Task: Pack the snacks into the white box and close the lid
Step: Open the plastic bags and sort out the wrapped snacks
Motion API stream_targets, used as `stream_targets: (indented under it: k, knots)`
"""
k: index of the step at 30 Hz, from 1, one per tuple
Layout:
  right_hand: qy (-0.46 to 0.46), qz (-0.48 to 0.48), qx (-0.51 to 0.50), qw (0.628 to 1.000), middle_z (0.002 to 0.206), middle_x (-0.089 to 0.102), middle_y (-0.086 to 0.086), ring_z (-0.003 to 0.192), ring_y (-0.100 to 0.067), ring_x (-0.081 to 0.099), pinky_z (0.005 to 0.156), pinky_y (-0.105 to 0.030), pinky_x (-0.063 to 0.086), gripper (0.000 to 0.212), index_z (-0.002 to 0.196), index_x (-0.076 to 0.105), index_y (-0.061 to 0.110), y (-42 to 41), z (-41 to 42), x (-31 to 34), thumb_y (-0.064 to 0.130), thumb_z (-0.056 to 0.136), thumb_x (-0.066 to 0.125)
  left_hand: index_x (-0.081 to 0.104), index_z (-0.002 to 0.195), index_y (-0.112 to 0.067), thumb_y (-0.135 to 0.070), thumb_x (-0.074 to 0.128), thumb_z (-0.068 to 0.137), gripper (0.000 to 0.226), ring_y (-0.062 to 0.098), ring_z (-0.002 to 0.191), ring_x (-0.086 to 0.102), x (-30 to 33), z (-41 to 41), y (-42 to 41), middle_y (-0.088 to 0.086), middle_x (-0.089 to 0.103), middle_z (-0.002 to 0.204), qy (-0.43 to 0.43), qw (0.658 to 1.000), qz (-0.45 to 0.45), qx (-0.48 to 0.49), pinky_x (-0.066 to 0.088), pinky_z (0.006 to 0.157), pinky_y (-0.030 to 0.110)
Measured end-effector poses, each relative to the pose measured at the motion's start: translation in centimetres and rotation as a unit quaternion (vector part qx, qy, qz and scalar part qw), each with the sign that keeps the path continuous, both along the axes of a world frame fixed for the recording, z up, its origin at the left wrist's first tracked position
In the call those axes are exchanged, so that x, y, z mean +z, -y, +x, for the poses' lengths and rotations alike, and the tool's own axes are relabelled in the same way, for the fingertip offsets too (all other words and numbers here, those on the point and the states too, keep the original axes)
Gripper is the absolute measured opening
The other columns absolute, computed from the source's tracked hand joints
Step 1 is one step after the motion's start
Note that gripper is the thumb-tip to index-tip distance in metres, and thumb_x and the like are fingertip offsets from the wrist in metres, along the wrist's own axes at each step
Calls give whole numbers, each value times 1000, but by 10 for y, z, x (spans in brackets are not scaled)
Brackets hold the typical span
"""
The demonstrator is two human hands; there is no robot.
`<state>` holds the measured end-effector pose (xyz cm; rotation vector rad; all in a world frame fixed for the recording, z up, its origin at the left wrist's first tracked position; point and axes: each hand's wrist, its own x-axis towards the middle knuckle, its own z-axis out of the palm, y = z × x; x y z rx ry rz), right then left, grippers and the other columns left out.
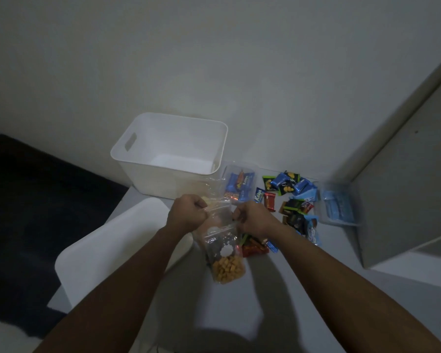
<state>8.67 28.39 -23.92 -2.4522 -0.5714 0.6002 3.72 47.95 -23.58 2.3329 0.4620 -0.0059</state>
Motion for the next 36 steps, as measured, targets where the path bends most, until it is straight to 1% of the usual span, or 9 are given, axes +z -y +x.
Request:
stream_targets:
  k: [6, 11, 15, 17, 20, 23, 26, 32, 36]
  knots:
    - [31, -16, 20, 999, 93, 63, 0, 84, -14, 58, 71, -24, 49, 18, 83, 61, 18, -3, -7, -7, 3, 79, 68, 76, 79, -14, -11, 78, 70, 10, 17, 71, 61, -1, -4, -3, -1, 64, 70, -3, 999, 7, -40, 49, 67, 25]
    - [21, -33, 24, 999, 77, 60, 12, 73, -3, 57, 65, -16, 46, 17, 78, 68, 20, 3, -7, -9, 3, 79, 69, 78, 76, -10, -11, 80, 70, 6, 16, 69, 64, 1, -5, -3, 6, 72, 74, -9, 997, -4, -74, 47, 64, 22]
    - [18, -36, 19, 999, 72, 58, 15, 73, -5, 58, 73, -26, 53, 33, 64, 60, 31, 6, -9, -9, 1, 77, 68, 78, 75, -12, -16, 81, 70, 7, 14, 67, 65, 3, -7, -2, 5, 72, 71, -16, 994, -4, -106, 50, 62, 23]
    - [20, -33, 19, 999, 71, 59, 15, 69, 1, 55, 73, -26, 52, 37, 61, 58, 32, 8, -10, -10, -1, 77, 65, 79, 75, -12, -16, 81, 70, 6, 5, 59, 62, 3, -8, -2, 0, 70, 64, -14, 993, -12, -119, 49, 60, 20]
    - [15, -24, 16, 999, 70, 59, 13, 67, 3, 53, 68, -22, 49, 39, 61, 58, 31, 12, -11, -8, -5, 75, 62, 79, 77, -9, -10, 79, 71, 6, -7, 50, 57, 5, -11, -2, -10, 64, 57, -23, 989, -29, -143, 42, 51, 7]
    - [-1, -8, 25, 1000, 75, 62, 9, 72, -2, 58, 71, -24, 52, 34, 66, 61, 26, 15, -12, -5, -7, 76, 60, 79, 80, -9, -10, 77, 73, 8, -7, 52, 58, 7, -13, -1, -1, 70, 66, -34, 986, -28, -163, 46, 52, 10]
    - [-6, -7, 53, 999, 80, 66, 7, 78, -7, 64, 78, -32, 58, 32, 70, 63, 25, 16, -12, 7, -6, 78, 61, 79, 84, -8, -8, 76, 74, 10, -8, 49, 56, 15, -16, -1, -4, 66, 63, -55, 983, -17, -176, 44, 49, 8]
    - [12, -4, 79, 997, 85, 64, 6, 83, -12, 64, 76, -34, 58, 28, 73, 63, 25, 15, -3, 73, -2, 80, 64, 77, 81, -11, -6, 72, 77, 8, 10, 53, 62, 69, -11, -10, 0, 67, 64, -68, 983, 4, -173, 51, 49, 21]
    - [-7, 73, 40, 996, 77, 68, -2, 66, -12, 67, 58, -21, 54, 17, 80, 63, 12, 9, 9, 136, -5, 83, 64, 74, 76, -7, -3, 70, 79, 6, 22, 60, 70, 123, -3, -27, 13, 72, 71, -46, 990, -25, -133, 53, 48, 25]
